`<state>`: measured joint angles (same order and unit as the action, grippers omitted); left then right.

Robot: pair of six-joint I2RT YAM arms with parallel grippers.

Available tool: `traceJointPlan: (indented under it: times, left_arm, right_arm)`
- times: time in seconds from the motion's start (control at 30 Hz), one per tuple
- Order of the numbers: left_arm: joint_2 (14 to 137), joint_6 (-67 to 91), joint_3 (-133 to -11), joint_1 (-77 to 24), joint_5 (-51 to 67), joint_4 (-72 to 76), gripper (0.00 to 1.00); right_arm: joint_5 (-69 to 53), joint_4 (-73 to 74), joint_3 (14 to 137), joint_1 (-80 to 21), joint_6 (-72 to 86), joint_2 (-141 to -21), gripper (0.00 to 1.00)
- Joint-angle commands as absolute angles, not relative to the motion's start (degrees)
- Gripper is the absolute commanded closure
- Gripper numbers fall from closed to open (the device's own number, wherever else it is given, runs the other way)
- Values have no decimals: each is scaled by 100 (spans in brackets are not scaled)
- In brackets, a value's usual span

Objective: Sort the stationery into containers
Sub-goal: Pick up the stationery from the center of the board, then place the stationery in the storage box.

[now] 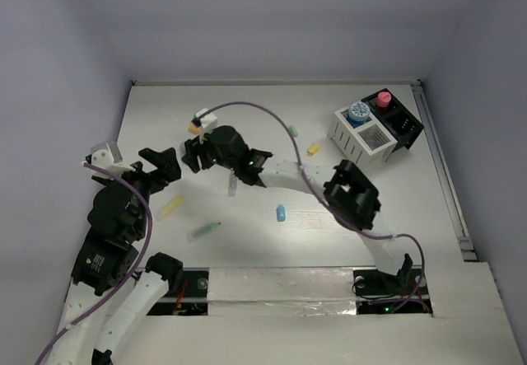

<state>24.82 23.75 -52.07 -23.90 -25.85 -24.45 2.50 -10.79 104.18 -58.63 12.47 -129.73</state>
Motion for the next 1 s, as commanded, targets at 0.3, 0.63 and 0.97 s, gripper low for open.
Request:
traceJointPlan:
  times: [0.3,0.63,0.97]
  left_arm:
    - [2689,2083,-4378,-2364,-1073,-1627,1]
    - [2997,1863,-4122,-2364,-150,-1354,1]
    - [2628,1863,-4087,-2364,-246,-1336,1]
  right_arm:
    - [1582,-952,6321,-3483,1722,-7895,53]
    - [1680,1344,6020,-915,1644,-6697,52]
    - [1442,1626,6302,-686,1512,-7523,50]
